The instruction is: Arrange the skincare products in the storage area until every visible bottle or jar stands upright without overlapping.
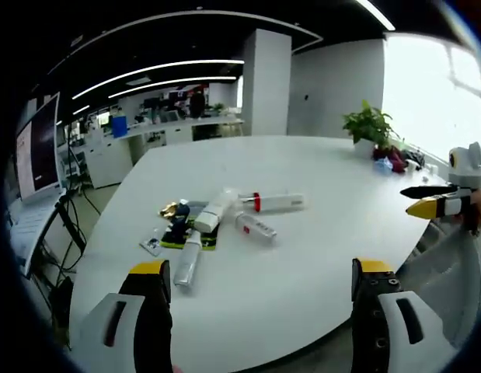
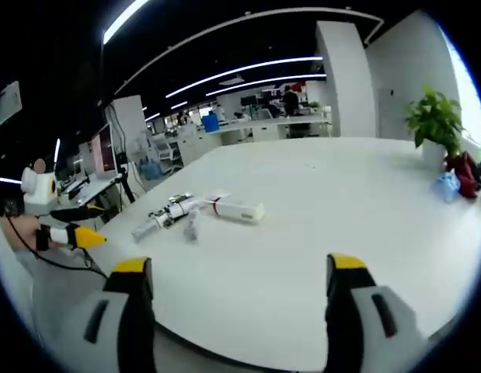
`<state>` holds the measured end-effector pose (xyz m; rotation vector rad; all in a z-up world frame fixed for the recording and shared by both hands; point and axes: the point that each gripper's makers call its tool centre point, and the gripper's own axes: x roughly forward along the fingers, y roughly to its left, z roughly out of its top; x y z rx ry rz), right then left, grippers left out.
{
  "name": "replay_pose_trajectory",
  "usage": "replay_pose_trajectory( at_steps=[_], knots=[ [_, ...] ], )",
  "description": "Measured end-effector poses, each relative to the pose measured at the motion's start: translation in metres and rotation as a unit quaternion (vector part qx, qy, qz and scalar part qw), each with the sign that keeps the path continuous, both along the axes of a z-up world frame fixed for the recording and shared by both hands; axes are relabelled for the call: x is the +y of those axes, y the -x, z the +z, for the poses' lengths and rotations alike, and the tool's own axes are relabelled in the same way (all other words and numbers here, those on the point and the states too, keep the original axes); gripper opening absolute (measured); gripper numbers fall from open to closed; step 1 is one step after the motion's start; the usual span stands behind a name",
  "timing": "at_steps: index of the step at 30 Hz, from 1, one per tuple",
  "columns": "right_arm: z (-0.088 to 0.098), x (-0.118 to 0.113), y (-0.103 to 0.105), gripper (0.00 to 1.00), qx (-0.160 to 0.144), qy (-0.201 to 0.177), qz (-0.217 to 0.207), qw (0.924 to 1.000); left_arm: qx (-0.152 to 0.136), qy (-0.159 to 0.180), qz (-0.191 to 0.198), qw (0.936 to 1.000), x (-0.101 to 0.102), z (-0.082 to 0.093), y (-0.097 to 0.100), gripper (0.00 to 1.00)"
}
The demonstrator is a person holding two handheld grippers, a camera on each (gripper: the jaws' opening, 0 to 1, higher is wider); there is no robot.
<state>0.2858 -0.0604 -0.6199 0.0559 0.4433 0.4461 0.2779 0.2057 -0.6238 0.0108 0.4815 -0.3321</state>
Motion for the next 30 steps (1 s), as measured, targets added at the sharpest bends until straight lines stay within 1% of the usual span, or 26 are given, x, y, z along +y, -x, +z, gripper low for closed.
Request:
replay_pose_trajectory(
  at_steps=[17,30],
  knots=[
    [-0.0006,-0.0005,-0.0003,0.93,0.001,0.003,0.000,1.0000,0.000,0.002,0.000,1.0000,-0.0004,0.0000,-0.0010,0.94],
    [-0.0014,-0.0002,0.0001,0.92,0.002,0.004,0.000,1.0000,0.001,-0.002,-0.004,1.0000,-0.0017,-0.0009,-0.0010,0.95]
  ],
)
